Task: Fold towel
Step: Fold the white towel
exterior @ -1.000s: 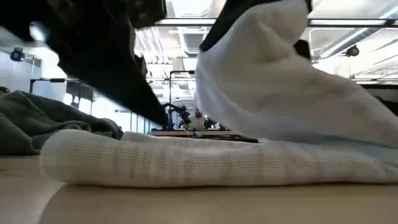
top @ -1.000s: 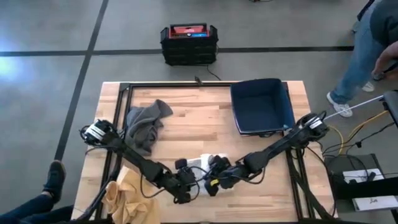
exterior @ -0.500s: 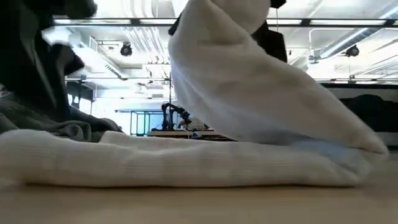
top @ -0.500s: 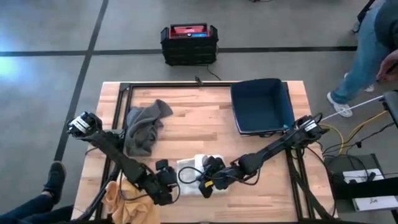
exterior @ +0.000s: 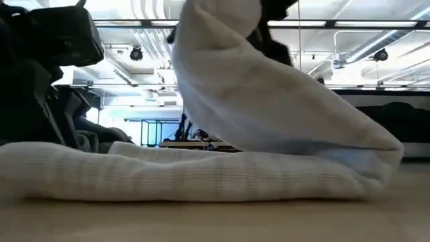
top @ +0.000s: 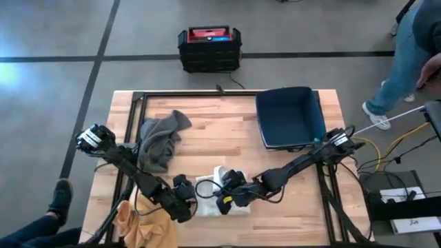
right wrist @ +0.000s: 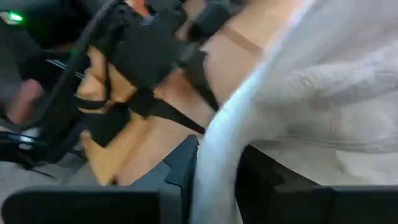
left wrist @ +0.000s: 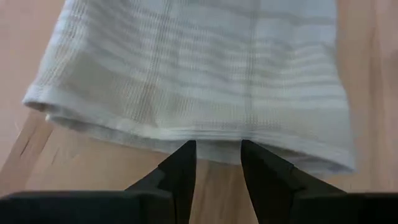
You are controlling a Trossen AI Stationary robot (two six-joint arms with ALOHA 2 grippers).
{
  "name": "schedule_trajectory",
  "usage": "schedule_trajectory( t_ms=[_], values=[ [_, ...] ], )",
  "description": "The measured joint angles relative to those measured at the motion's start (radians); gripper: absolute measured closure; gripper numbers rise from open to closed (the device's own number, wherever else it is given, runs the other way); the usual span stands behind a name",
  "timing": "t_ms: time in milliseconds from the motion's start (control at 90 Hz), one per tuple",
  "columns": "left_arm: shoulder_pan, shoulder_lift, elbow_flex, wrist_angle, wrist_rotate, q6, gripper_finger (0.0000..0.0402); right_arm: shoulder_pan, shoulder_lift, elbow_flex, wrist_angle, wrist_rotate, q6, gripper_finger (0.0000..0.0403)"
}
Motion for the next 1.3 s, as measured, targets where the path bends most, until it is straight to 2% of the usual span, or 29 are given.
schedule_trajectory(
  t_ms=[89, 411, 511, 656, 856, 1078, 1156, 1300],
  values=[
    [0.0, 0.0, 0.004, -0.004, 0.0, 0.001, 0.0288, -0.004, 0.05, 0.001, 0.057, -0.018, -0.019, 0.0324],
    [0.0, 0.0, 0.007, -0.003, 0.0, 0.005, 0.0288, -0.016, 0.138, 0.054, 0.033, -0.011, 0.031, 0.0307],
    [0.0, 0.0, 0.007, -0.004, 0.0, 0.005, 0.0288, -0.016, 0.156, 0.073, 0.036, -0.013, 0.037, 0.0288],
    [0.0, 0.0, 0.007, -0.004, 0.001, 0.005, 0.0288, -0.021, 0.153, 0.089, 0.028, -0.02, -0.054, 0.0243],
    [0.001, -0.023, 0.007, -0.034, 0.05, -0.002, 0.0288, -0.025, 0.096, 0.115, -0.139, -0.027, -0.135, 0.0185],
    [-0.003, -0.155, 0.007, -0.07, 0.132, -0.081, 0.0288, -0.025, 0.009, 0.154, -0.348, -0.046, -0.274, 0.0151],
    [-0.009, -0.21, 0.007, -0.062, 0.118, -0.096, 0.0288, -0.019, -0.042, 0.165, -0.469, -0.044, -0.343, 0.0146],
    [-0.018, -0.262, 0.007, 0.024, 0.024, -0.059, 0.0288, 0.023, -0.108, 0.158, -0.643, -0.049, -0.464, 0.0147]
  ],
)
